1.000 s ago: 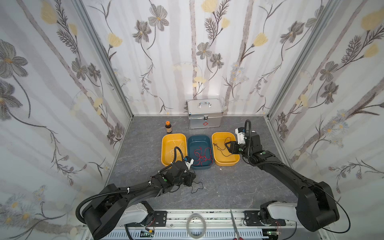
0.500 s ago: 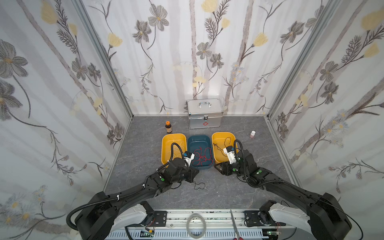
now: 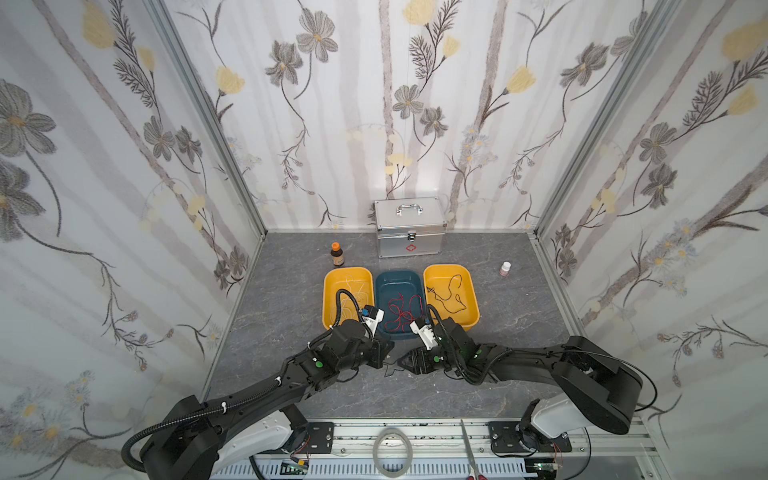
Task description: Untangle the cables
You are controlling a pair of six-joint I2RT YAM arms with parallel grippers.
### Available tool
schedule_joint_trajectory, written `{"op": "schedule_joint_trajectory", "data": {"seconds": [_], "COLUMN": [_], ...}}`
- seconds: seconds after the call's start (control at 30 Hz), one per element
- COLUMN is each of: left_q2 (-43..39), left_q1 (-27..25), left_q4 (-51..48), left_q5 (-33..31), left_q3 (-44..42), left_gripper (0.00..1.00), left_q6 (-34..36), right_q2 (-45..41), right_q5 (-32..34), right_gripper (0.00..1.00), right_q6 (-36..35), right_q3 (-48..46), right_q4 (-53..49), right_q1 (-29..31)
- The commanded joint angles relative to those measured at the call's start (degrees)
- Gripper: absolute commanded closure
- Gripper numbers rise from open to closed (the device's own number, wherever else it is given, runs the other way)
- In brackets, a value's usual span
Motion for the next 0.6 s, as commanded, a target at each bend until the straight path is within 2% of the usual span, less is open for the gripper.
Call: {"op": "schedule_joint_trajectory", "data": {"seconds": [0.0,0.27,0.43,0.57], "left_q2": [-1.1,-3.0,-3.5,-5.1], "left_q1": [0.0,0.0,0.1,0.0], "left_q4": [0.1,-0.3,-0.6,-1.9], "left_q5": [-0.9,-2.2,-2.3,-2.8], "left_q3": [-0.5,-1.4,-1.5,-1.3], "left_gripper": [1.0,1.0,1.0,1.0], "left_q6": [-0.6,-0.1,0.1,0.4], "right_q2": [2.7,7.6,9.4,6.5], "right_q5": [1.7,0.8,1.0,4.8], "right_gripper": [0.39,0.47,0.73,0.83], "right_q6": [1.7,1.4,1.2,0.2], "right_q3": [2.0,4.4,5.5,5.5], "right_q4": [3.8,2.6,2.3,-1.1], "right_q1": [0.9,1.7,1.8,1.8]}}
